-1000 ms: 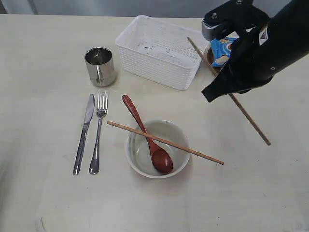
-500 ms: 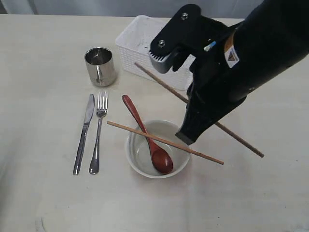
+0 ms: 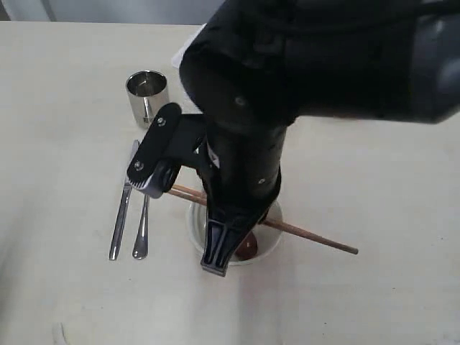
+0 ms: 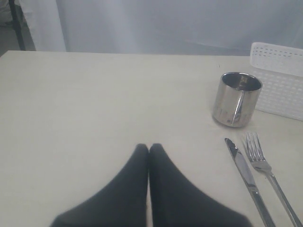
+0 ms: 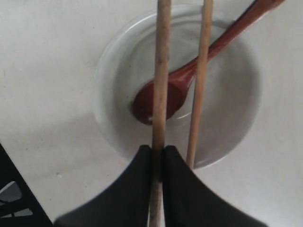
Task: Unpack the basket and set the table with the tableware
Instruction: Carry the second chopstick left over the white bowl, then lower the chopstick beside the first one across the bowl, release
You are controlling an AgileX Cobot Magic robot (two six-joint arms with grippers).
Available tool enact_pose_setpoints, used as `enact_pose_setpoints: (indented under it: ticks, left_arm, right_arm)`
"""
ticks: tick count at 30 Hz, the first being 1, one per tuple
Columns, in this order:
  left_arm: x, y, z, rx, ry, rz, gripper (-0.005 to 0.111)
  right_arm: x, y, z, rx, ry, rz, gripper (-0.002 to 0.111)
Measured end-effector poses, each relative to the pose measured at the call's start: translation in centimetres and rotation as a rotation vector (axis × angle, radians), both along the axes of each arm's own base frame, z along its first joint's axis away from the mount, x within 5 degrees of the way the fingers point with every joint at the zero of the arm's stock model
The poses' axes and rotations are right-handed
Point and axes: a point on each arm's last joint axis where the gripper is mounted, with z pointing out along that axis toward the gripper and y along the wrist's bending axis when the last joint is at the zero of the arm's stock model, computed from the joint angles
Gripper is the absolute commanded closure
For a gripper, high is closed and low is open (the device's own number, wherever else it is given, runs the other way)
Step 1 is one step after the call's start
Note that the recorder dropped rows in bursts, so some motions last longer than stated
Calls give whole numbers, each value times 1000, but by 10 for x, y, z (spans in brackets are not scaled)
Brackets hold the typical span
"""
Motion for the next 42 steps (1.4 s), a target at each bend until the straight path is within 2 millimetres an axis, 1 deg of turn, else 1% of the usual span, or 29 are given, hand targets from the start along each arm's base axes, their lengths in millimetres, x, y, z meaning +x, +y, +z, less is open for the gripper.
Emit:
enact_pose_setpoints:
  ticks: [3, 5, 9, 16, 24, 42]
  left_arm:
    - [0, 0, 0, 0, 0, 0, 107]
    - [0, 0, 0, 0, 0, 0, 107]
    - [0, 0, 0, 0, 0, 0, 107]
    - [0, 0, 0, 0, 0, 0, 107]
    - [0, 0, 0, 0, 0, 0, 107]
    - [0, 0, 0, 0, 0, 0, 107]
  right_arm:
    - [3, 5, -13, -15, 9, 0, 109]
    - [4, 8, -17, -14, 8, 1, 109]
    - [7, 13, -20, 24, -9, 8, 109]
    - [10, 14, -20, 31, -48, 27, 109]
    - [13, 17, -36, -10, -39, 9, 109]
    - [17, 16, -38, -18, -76, -34, 109]
